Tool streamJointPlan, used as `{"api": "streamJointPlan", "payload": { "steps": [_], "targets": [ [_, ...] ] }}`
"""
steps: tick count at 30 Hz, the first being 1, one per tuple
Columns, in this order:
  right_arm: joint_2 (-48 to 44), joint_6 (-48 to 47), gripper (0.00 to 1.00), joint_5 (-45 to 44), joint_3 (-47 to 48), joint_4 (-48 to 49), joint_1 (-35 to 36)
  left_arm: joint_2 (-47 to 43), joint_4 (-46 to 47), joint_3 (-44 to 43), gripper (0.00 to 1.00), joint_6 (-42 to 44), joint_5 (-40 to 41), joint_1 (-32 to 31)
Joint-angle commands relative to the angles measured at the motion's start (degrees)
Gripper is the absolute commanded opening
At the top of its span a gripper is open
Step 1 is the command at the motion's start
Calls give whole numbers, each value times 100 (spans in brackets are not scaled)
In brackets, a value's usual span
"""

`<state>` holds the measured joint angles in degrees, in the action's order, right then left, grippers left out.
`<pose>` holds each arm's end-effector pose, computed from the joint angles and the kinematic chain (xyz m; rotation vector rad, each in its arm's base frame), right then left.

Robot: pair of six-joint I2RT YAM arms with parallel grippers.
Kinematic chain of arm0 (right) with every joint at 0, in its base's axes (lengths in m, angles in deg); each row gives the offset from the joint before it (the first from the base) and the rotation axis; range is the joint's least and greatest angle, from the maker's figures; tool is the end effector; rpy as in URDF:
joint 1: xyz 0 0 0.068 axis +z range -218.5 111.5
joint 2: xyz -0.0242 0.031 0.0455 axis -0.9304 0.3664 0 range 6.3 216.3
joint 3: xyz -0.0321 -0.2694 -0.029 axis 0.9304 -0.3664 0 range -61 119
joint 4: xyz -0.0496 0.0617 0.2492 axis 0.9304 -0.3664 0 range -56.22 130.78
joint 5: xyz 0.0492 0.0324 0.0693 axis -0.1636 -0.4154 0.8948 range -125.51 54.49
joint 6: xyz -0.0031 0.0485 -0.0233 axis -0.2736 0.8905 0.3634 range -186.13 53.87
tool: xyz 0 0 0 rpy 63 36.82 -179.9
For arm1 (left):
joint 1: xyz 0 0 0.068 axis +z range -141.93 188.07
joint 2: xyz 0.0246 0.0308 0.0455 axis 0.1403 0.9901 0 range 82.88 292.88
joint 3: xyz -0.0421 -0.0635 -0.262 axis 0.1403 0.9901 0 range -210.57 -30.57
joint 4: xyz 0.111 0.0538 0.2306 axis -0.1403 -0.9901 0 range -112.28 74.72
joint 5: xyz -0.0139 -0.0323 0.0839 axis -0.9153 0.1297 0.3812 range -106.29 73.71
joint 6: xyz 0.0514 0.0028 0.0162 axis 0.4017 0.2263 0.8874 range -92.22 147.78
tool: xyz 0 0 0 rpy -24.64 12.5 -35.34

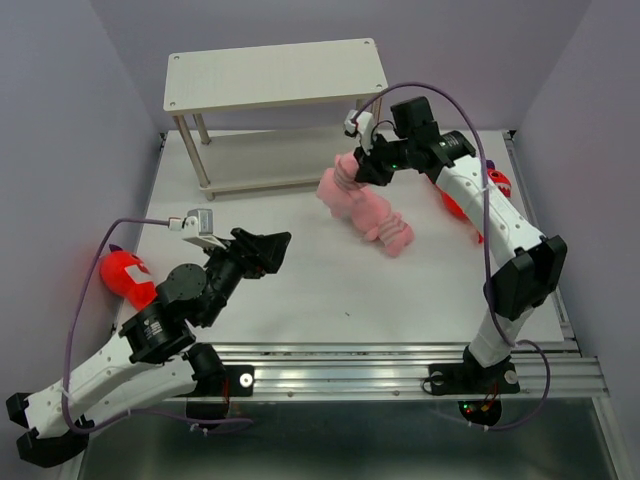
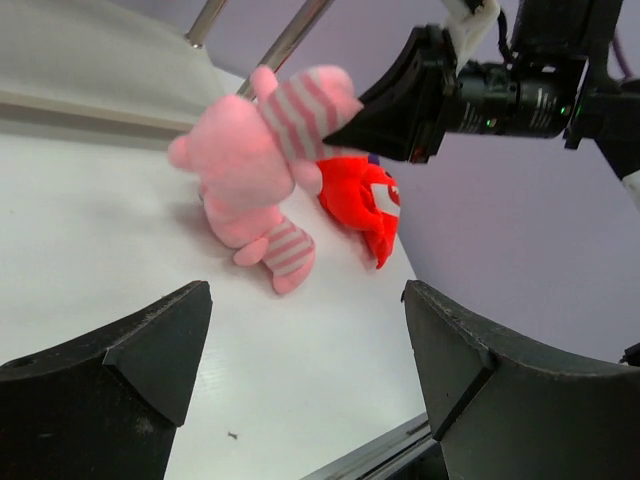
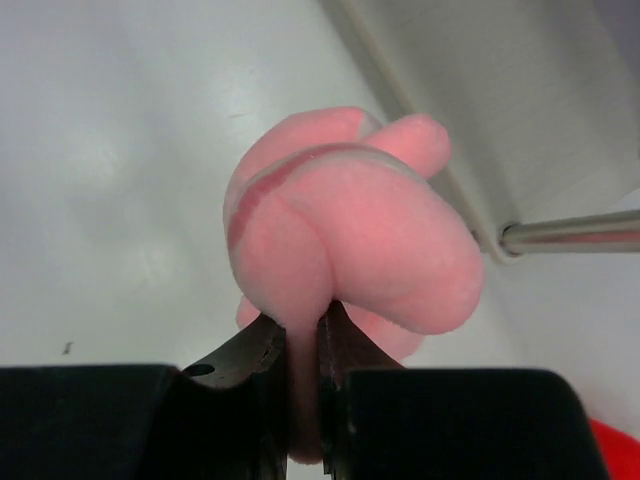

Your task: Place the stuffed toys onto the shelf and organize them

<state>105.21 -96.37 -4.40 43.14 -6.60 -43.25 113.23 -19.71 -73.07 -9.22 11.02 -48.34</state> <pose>0.3331 0.1773 0.3863 -1.2802 1.8426 0.5763 0.0822 -0.0941 0.3714 -0.1555 1.5210 -0.9819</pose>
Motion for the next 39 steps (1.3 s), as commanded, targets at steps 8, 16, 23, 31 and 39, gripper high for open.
{"api": "streamJointPlan", "payload": {
  "steps": [8, 16, 23, 31, 39],
  "targets": [
    [796, -2169, 1, -2793, 152, 2657, 1051, -178, -375, 374, 89, -467, 380, 33],
    [1156, -3433, 1, -3778, -438, 4640, 1166, -213, -445, 453, 89, -440, 389, 24],
    [1736, -4823, 1, -4210, -912, 6246, 1166, -503, -226, 752, 89, -317, 266, 33],
    [2483, -5887, 1, -3947, -1369, 7259, 1166, -1004, -304, 892, 88, -326, 301, 33],
    [2984, -6916, 8, -3173, -2045, 8454, 824, -1505, -401, 1103, 89, -414, 266, 33]
  ]
}}
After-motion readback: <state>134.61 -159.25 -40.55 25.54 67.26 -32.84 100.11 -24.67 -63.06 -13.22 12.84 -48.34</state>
